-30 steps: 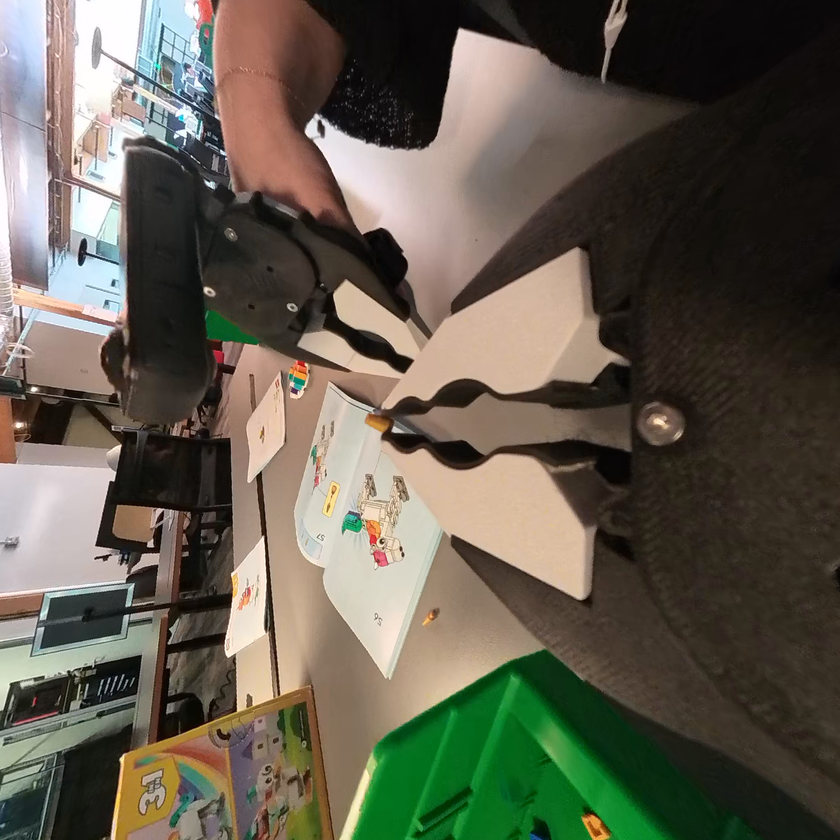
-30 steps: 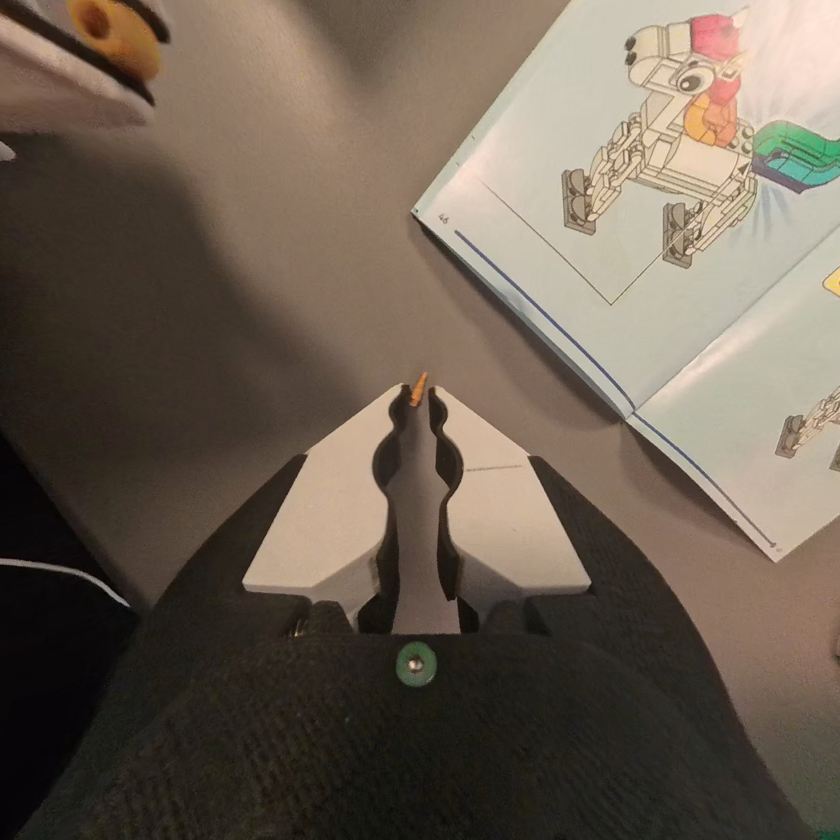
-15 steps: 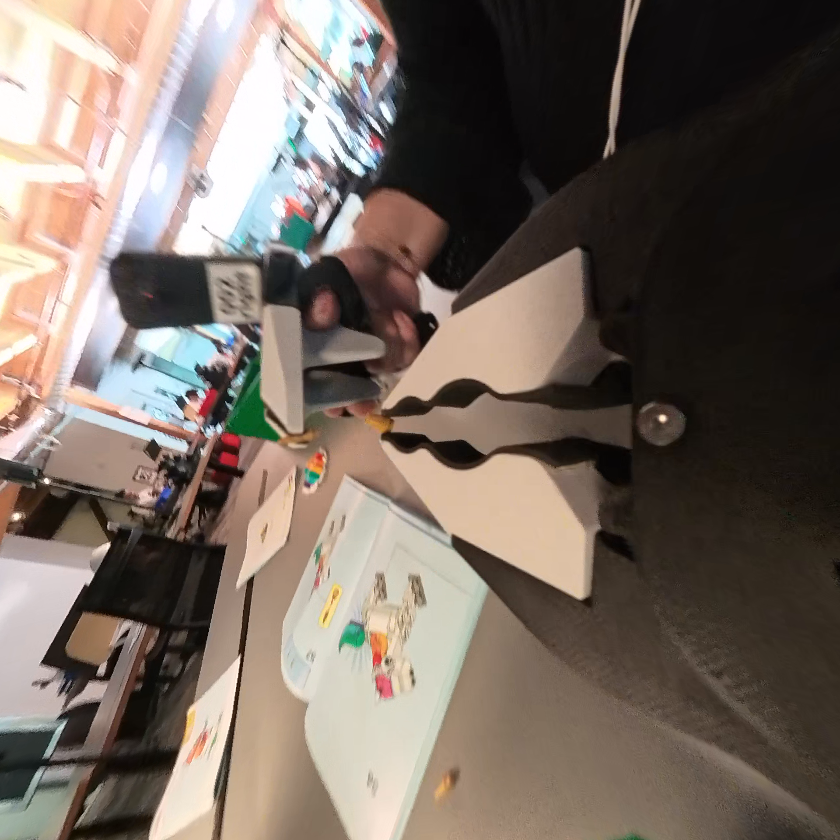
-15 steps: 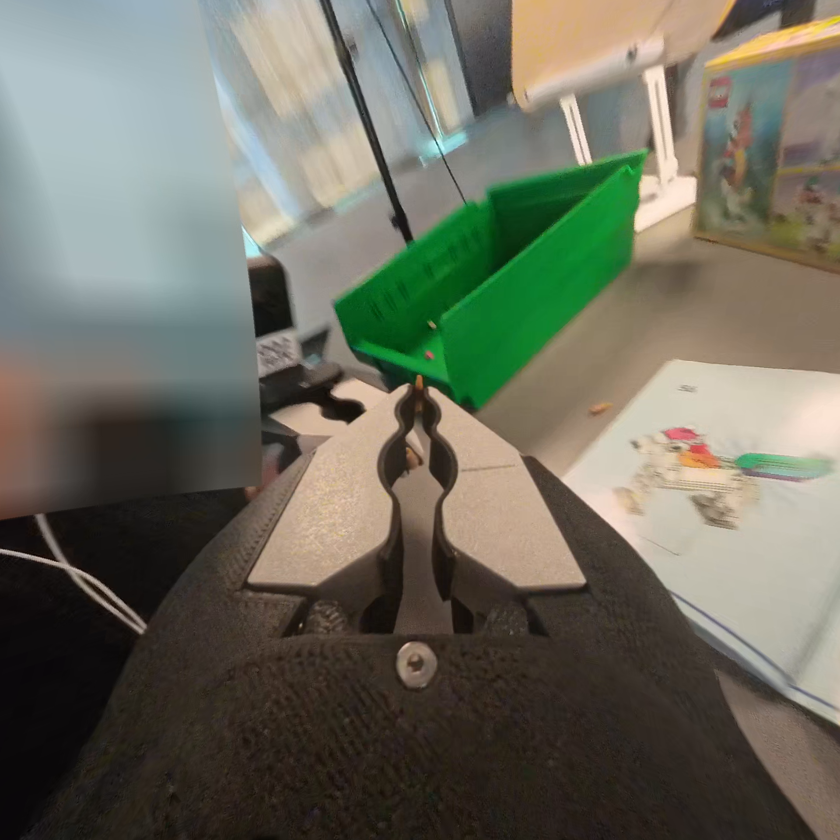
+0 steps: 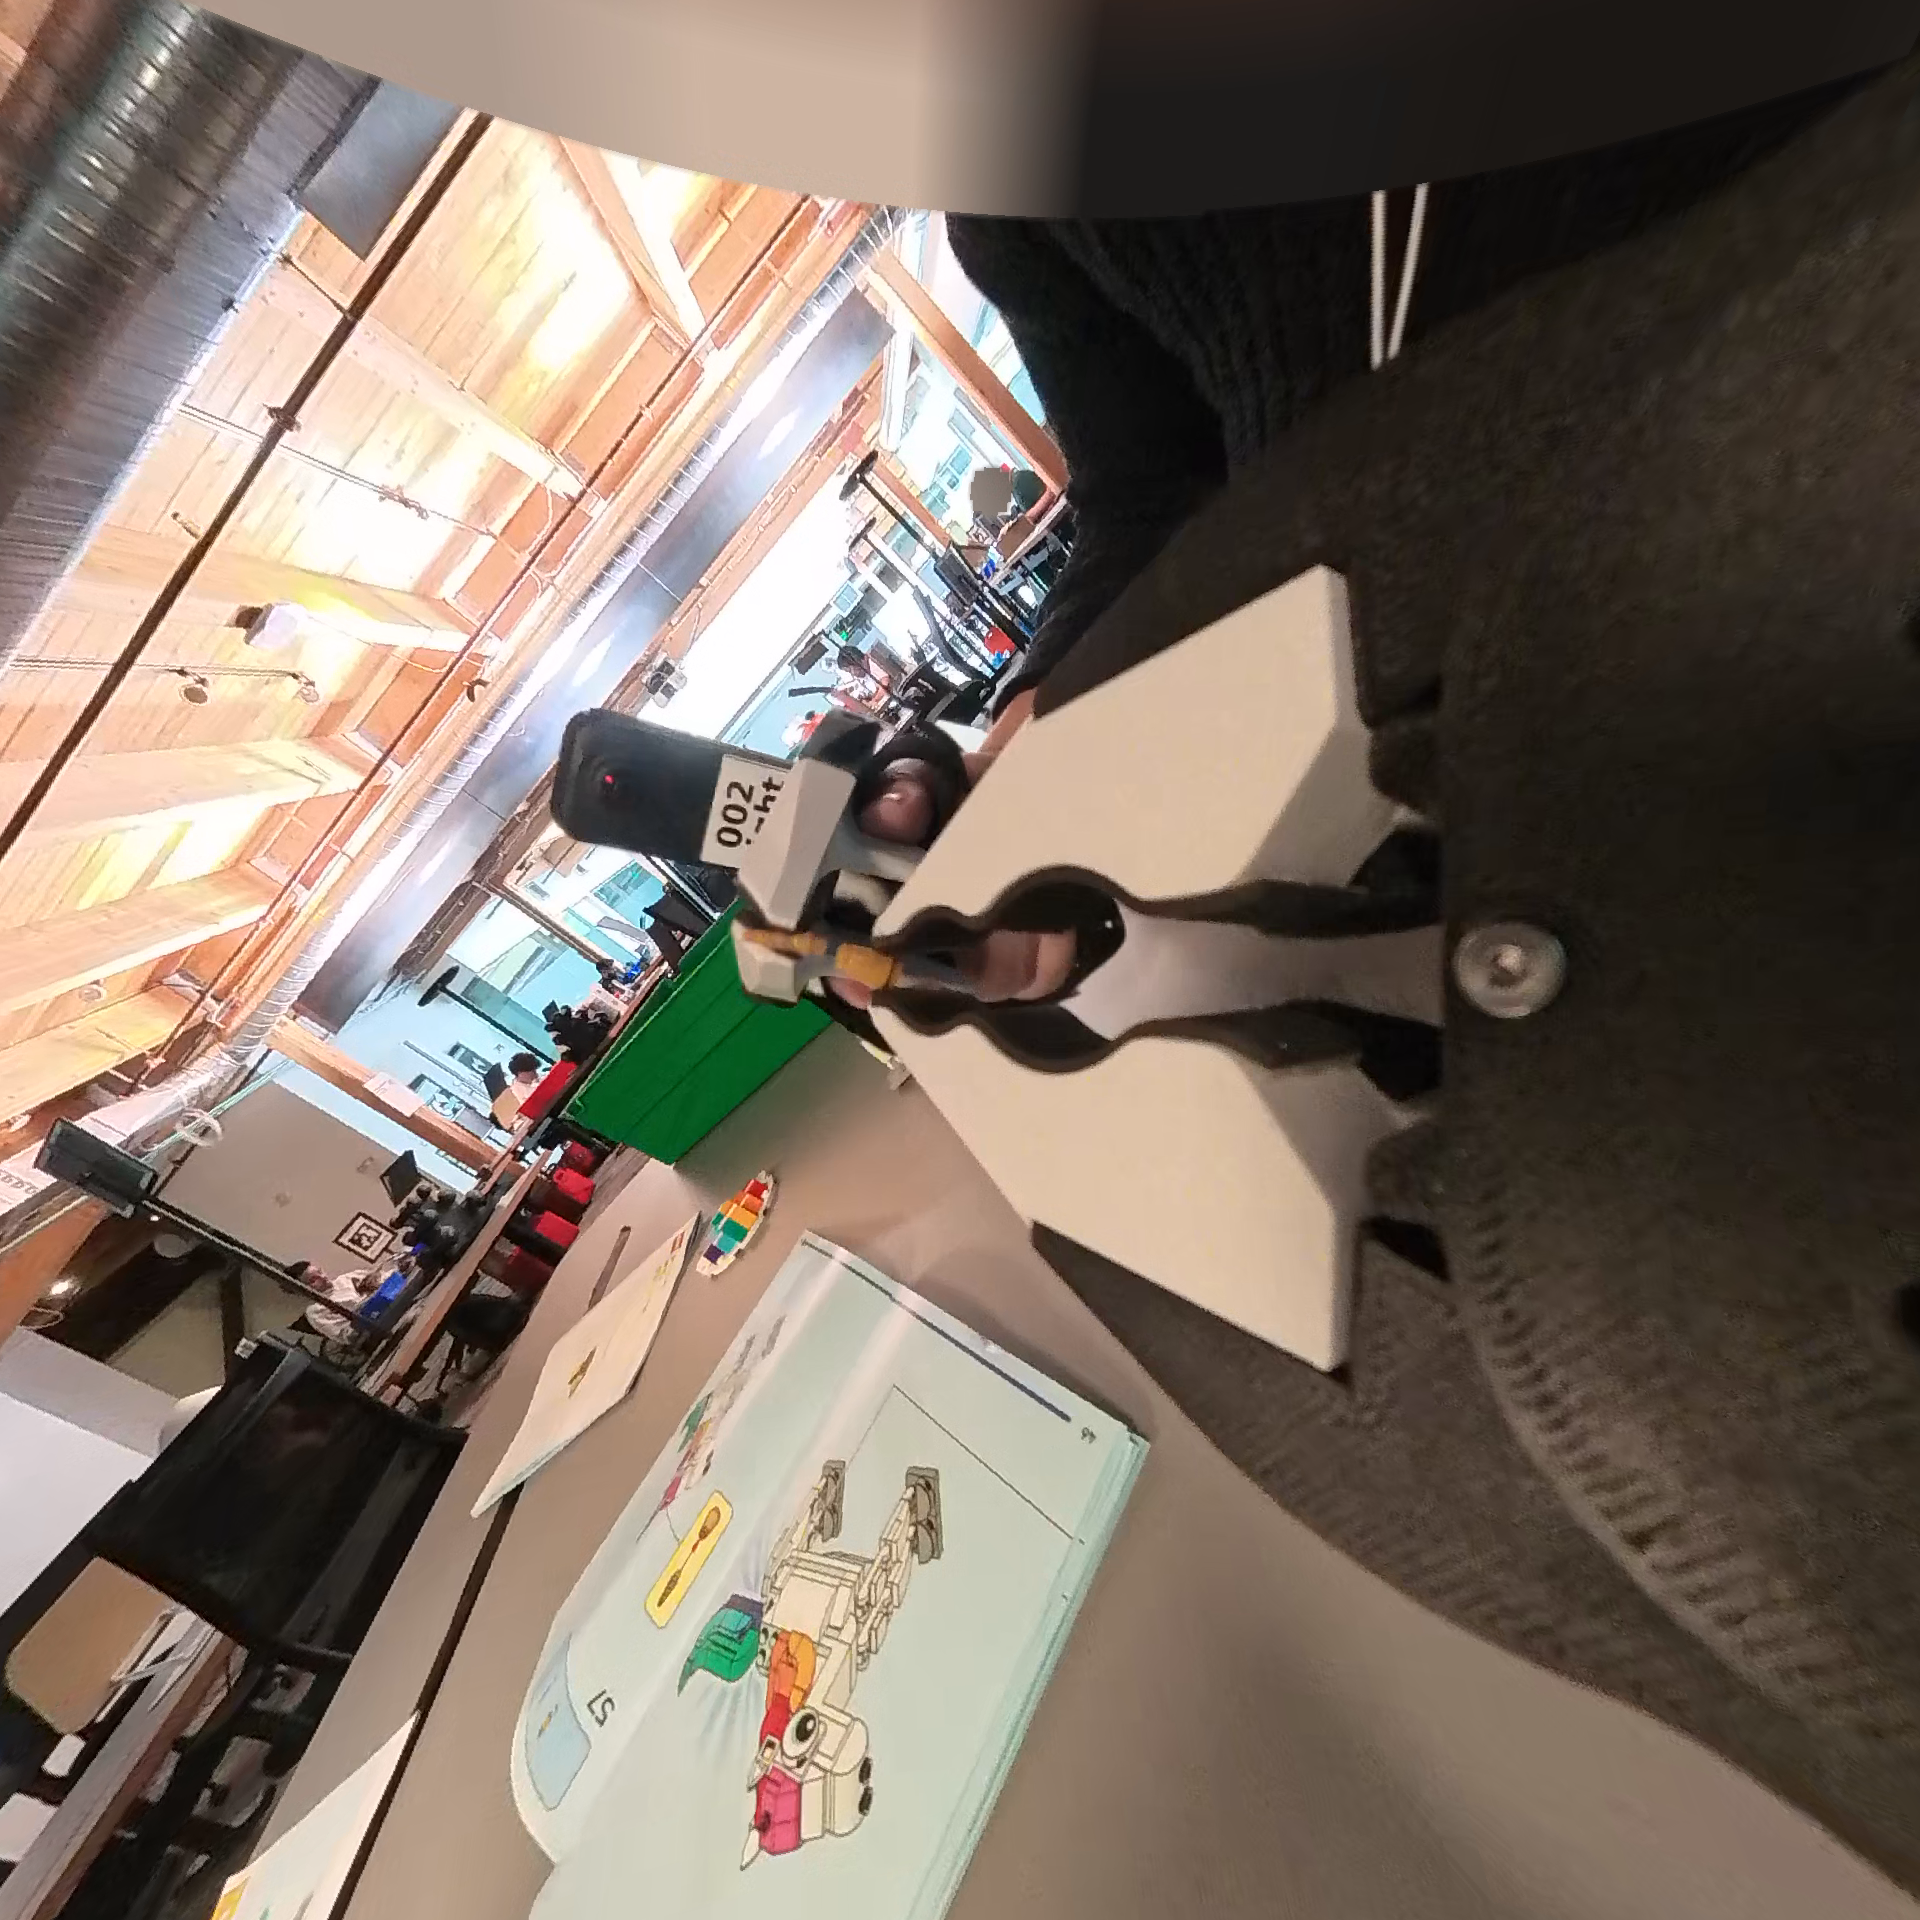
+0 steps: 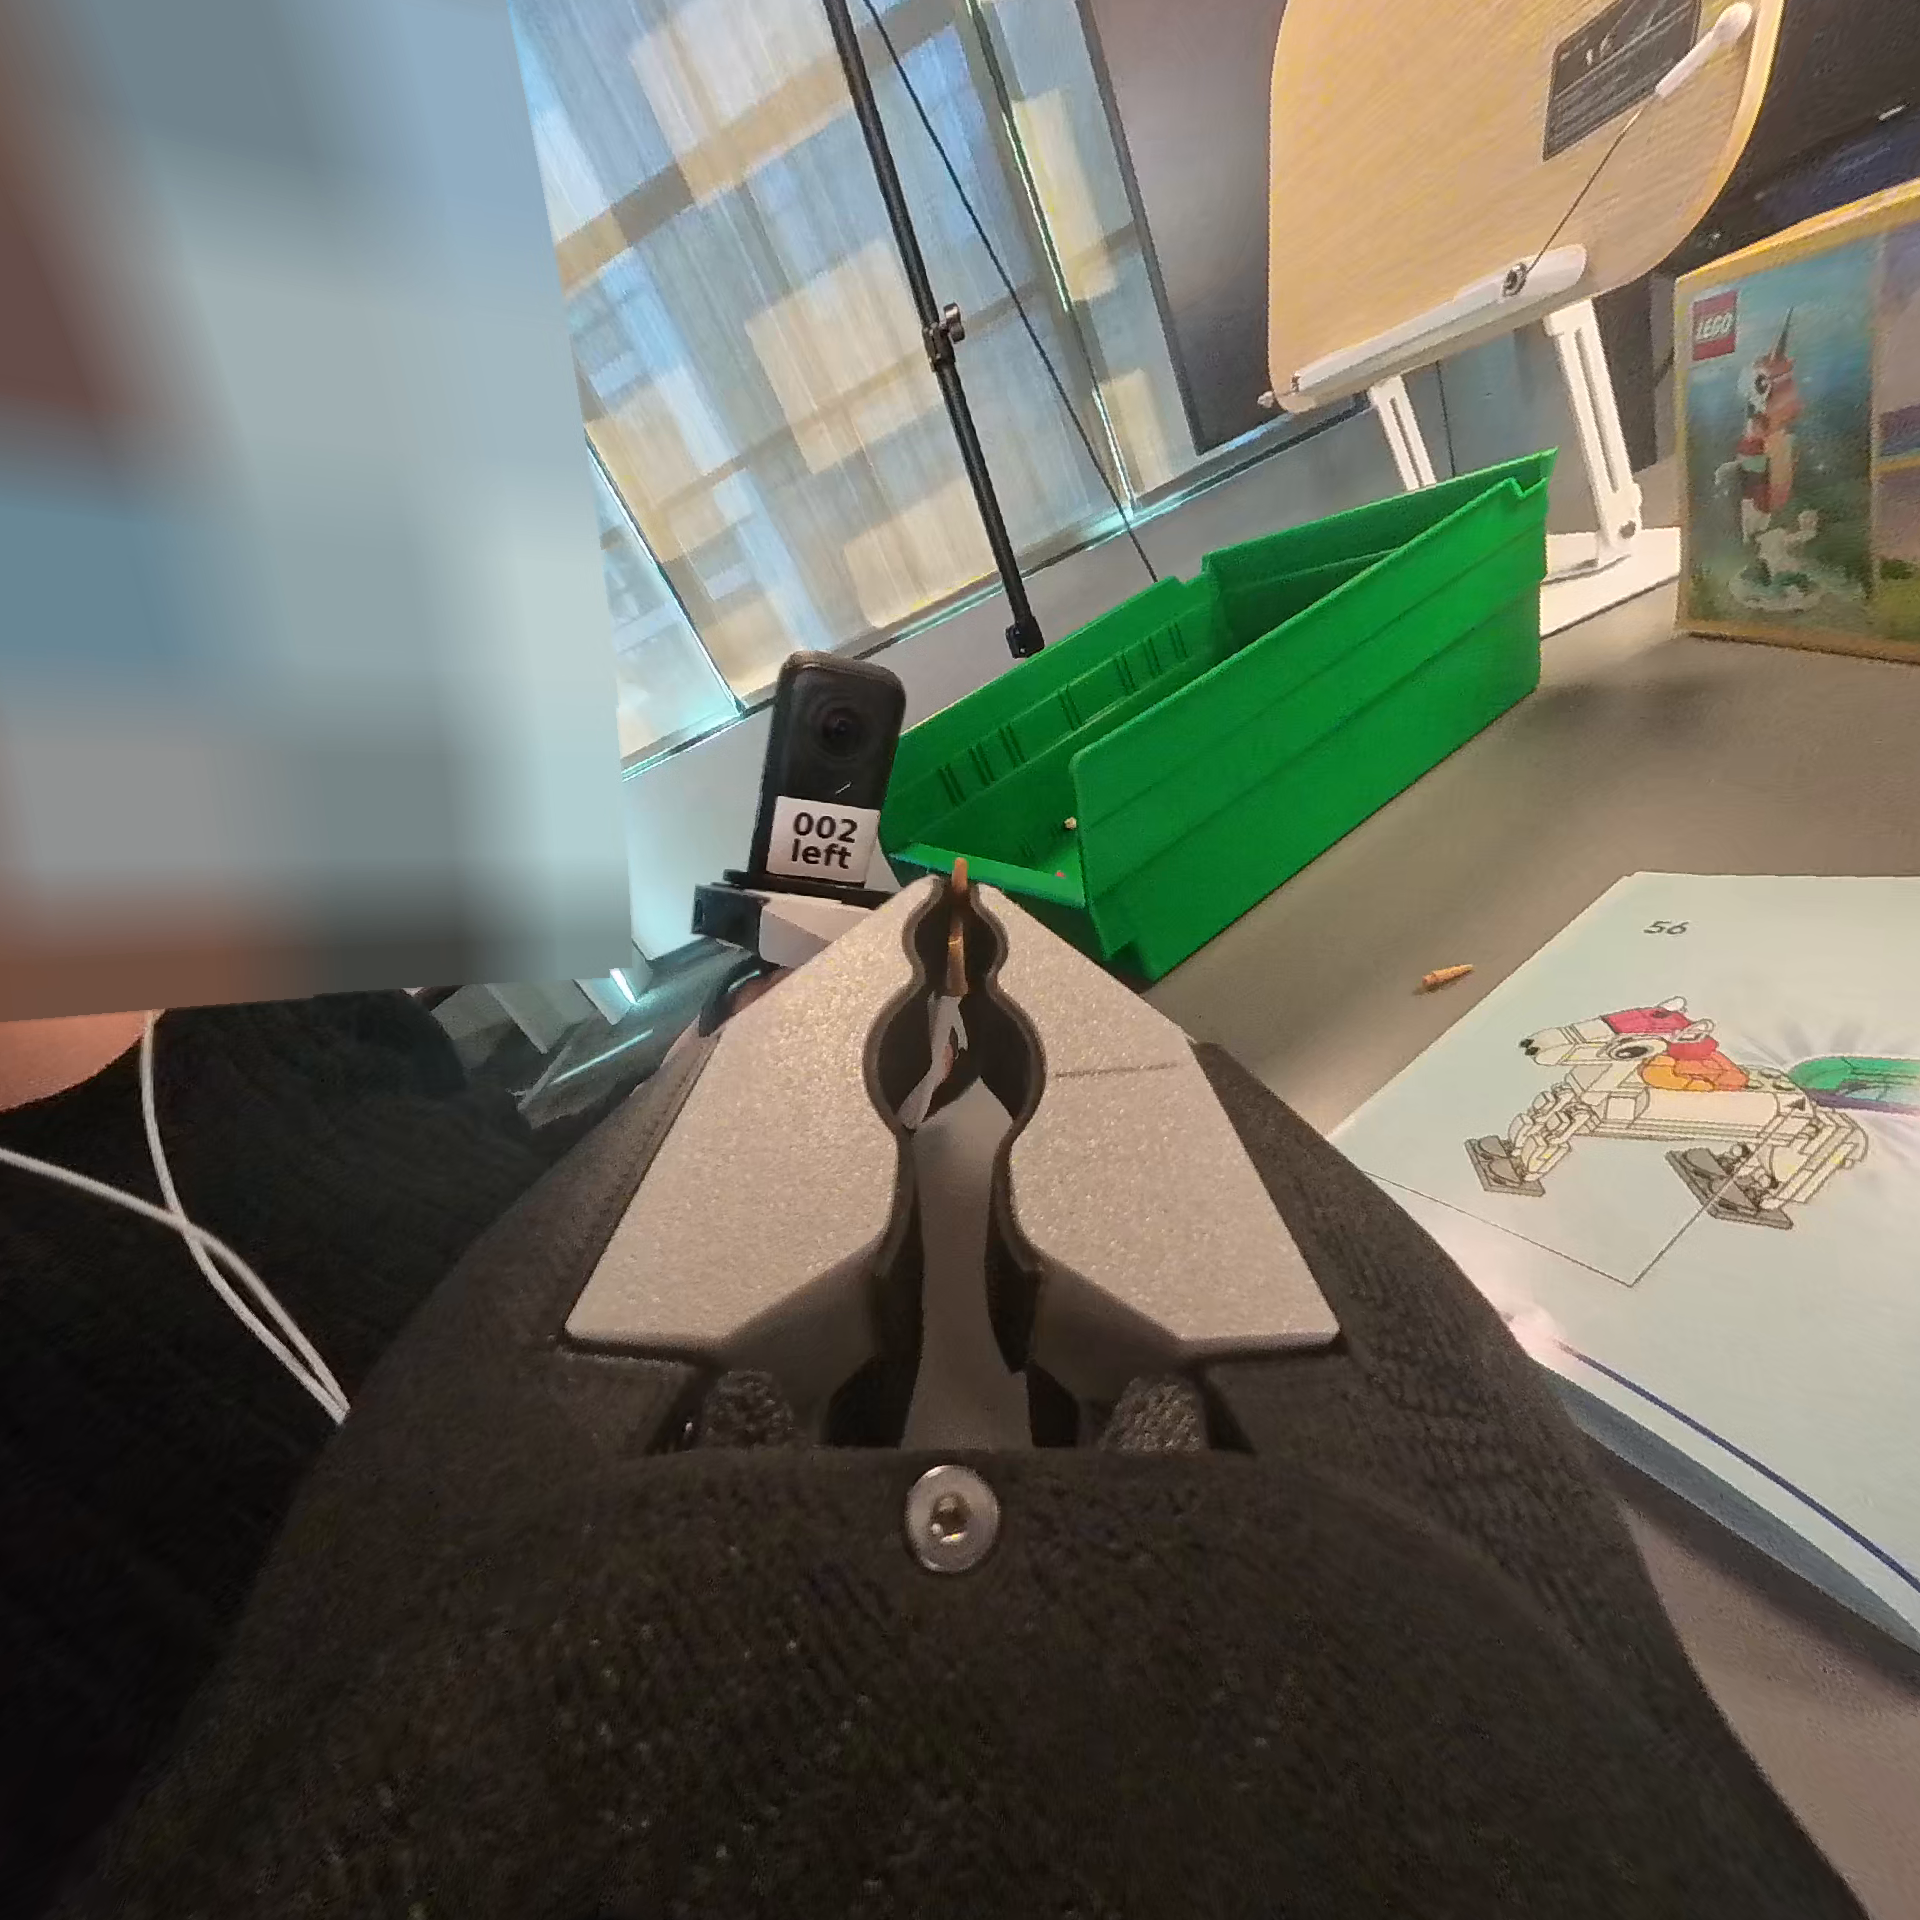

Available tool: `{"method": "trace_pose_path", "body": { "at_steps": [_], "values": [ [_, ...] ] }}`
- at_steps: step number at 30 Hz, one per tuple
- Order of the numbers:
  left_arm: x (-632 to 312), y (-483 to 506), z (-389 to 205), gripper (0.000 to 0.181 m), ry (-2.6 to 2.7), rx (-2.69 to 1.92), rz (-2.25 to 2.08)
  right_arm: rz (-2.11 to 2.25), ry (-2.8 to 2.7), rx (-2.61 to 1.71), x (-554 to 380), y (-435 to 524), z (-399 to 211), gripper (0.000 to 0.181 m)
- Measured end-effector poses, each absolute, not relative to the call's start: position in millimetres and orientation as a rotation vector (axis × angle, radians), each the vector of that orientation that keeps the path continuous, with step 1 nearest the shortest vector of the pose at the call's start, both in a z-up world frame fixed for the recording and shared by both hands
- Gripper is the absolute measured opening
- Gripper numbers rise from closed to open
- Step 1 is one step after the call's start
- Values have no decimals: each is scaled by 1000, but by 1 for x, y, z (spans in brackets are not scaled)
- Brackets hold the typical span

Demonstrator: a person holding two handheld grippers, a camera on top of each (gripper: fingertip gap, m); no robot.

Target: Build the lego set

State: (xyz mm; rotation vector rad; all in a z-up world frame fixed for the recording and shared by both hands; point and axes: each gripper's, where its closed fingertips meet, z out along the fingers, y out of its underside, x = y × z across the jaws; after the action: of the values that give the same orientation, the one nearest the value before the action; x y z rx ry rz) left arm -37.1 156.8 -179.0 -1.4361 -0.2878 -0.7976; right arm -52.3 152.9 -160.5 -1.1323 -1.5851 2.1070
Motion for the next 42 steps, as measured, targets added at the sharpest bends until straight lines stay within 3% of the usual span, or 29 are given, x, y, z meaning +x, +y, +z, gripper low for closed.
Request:
{"method": "trace_pose_path", "body": {
  "at_steps": [28, 42],
  "values": [
    [-31, 160, -190, 5, -288, -1486, -825, 1986, -1677, -988, -46, 152, -178, 0],
    [2, 180, -186, 6, -57, -1627, -621, 1864, -1695, -976, -14, 168, -172, 0]
  ]
}}
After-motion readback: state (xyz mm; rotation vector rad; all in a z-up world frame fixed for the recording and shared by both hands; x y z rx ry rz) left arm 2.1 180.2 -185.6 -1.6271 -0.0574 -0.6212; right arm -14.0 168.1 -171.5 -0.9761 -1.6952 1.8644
